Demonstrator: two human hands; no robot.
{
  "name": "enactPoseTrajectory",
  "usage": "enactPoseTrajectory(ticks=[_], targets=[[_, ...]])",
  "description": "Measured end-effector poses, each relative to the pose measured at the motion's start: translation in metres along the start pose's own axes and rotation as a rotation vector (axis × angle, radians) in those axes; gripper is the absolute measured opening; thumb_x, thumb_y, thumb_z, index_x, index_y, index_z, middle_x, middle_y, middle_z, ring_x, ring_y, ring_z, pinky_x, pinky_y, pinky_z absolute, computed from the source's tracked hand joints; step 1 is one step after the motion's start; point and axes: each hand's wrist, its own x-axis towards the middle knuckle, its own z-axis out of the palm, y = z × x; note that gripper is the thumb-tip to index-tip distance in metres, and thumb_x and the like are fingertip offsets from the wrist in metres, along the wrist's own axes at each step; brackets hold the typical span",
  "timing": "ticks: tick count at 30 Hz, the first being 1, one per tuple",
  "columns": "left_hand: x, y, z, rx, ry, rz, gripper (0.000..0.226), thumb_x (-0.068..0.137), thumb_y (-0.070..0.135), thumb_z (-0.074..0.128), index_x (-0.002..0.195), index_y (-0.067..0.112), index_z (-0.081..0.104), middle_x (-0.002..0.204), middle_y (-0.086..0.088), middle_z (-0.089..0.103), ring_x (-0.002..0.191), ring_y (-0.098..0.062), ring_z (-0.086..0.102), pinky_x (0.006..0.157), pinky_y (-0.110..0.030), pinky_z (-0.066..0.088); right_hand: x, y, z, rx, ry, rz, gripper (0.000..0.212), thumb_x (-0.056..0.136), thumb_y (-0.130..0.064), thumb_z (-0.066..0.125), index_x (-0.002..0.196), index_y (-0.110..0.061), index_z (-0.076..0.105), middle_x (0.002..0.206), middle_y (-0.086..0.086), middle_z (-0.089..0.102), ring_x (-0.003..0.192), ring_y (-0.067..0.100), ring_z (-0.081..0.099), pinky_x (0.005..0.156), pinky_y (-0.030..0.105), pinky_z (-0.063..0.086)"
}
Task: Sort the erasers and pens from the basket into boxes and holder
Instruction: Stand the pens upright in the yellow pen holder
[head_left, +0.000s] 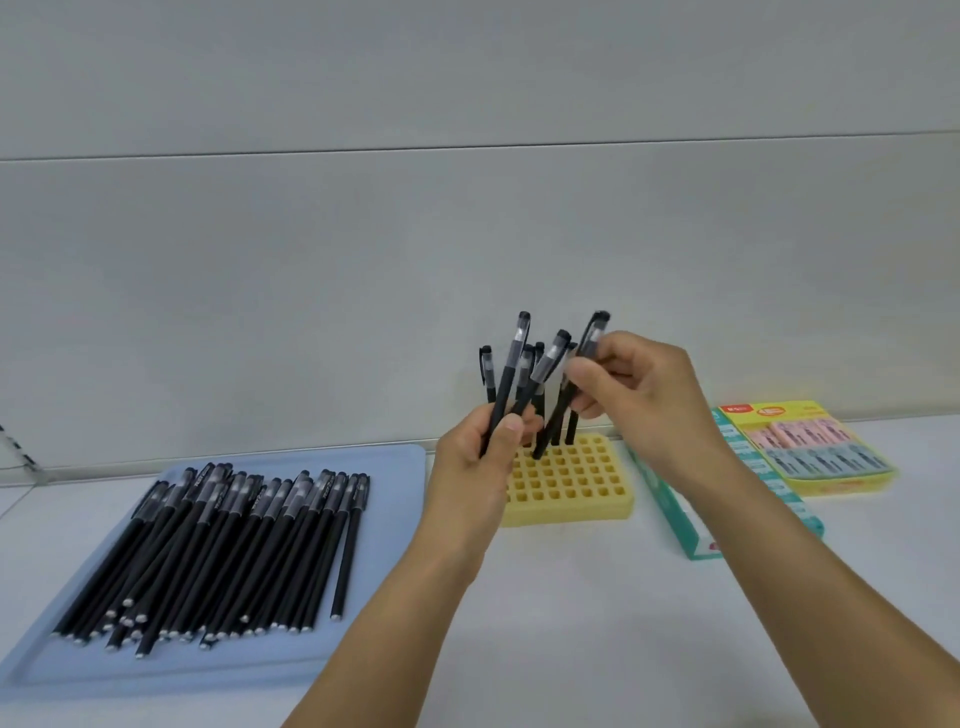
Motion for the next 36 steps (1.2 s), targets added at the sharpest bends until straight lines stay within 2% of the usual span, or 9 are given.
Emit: enactPoseTrajectory(ticks=[2,5,11,22,27,29,31,33,36], targets=[[0.000,-0.004,-0.004,-0.001,0.038,-0.011,0.020,0.102,0.023,0.047,0.105,0.022,0.067,0.094,0.006,0.073,0.088,-0.008,0.067,0.084,-0.032,0.054,0.007,0.005,-0.014,0.019,0.082,0.038,0.005,0.092,-0.015,0.064,0.090,-0.011,0.067,0.079,0.006,0.071,0.066,0.014,0.070,0.064,0.023,0.057],[-0.002,-0.007,-0.008,-0.063,0.052,-0.031,0.020,0.102,0.020,0.045,0.105,0.017,0.065,0.076,0.004,0.066,0.070,-0.014,0.056,0.069,-0.031,0.052,0.020,0.020,-0.026,-0.132,0.148,0.039,0.007,0.093,-0.016,0.062,0.092,-0.011,0.066,0.083,0.006,0.071,0.069,0.016,0.070,0.071,0.029,0.060],[-0.006,-0.010,-0.010,-0.086,0.024,-0.011,0.022,0.103,0.022,0.044,0.113,0.015,0.062,0.079,0.001,0.066,0.071,-0.013,0.057,0.068,-0.025,0.051,0.026,0.046,-0.019,-0.335,0.052,0.028,0.010,0.094,-0.020,0.060,0.093,-0.011,0.065,0.086,0.002,0.070,0.072,0.013,0.070,0.079,0.043,0.058],[-0.008,-0.013,-0.010,-0.119,0.016,-0.013,0.021,0.102,0.023,0.044,0.111,0.018,0.062,0.081,-0.001,0.068,0.074,-0.013,0.059,0.070,-0.024,0.052,0.035,0.057,-0.012,-0.391,-0.007,0.018,0.009,0.094,-0.021,0.061,0.088,-0.015,0.063,0.083,0.004,0.070,0.075,0.020,0.069,0.080,0.046,0.057],[-0.009,-0.013,-0.009,-0.129,0.011,-0.018,0.020,0.102,0.023,0.045,0.110,0.018,0.063,0.082,-0.001,0.068,0.073,-0.012,0.060,0.069,-0.023,0.052,0.034,0.065,-0.008,-0.430,-0.048,0.095,0.009,0.092,-0.024,0.063,0.085,-0.019,0.066,0.084,0.000,0.070,0.076,0.017,0.069,0.081,0.044,0.057],[-0.009,-0.012,-0.008,-0.133,0.004,-0.021,0.021,0.102,0.023,0.045,0.110,0.017,0.063,0.082,-0.001,0.068,0.074,-0.013,0.060,0.069,-0.023,0.053,0.033,0.063,-0.009,-0.507,-0.057,0.124,0.012,0.091,-0.030,0.065,0.097,-0.020,0.066,0.090,-0.005,0.068,0.080,0.014,0.066,0.082,0.041,0.056],[-0.008,-0.012,-0.008,-0.136,-0.006,-0.016,0.021,0.102,0.023,0.045,0.110,0.016,0.063,0.083,-0.003,0.068,0.075,-0.014,0.060,0.070,-0.023,0.053,0.027,0.056,-0.010,-0.579,0.050,0.085,0.029,0.089,-0.041,0.064,0.112,-0.023,0.059,0.096,-0.008,0.061,0.081,0.010,0.059,0.078,0.038,0.053],[-0.007,-0.011,-0.005,-0.143,-0.016,-0.015,0.021,0.102,0.022,0.045,0.110,0.015,0.063,0.083,-0.004,0.068,0.076,-0.014,0.059,0.070,-0.023,0.053,0.015,0.037,-0.005,-0.397,0.160,-0.036,0.025,0.089,-0.041,0.062,0.106,-0.023,0.061,0.091,-0.008,0.062,0.077,0.006,0.056,0.072,0.028,0.048],[-0.006,-0.011,0.002,-0.135,-0.054,-0.009,0.022,0.102,0.024,0.044,0.112,0.016,0.063,0.085,-0.006,0.068,0.077,-0.015,0.060,0.071,-0.024,0.053,0.000,0.004,0.014,-0.135,-0.045,-0.078,0.010,0.086,-0.031,0.067,0.090,-0.022,0.070,0.083,-0.005,0.068,0.072,0.010,0.058,0.065,0.020,0.046]])
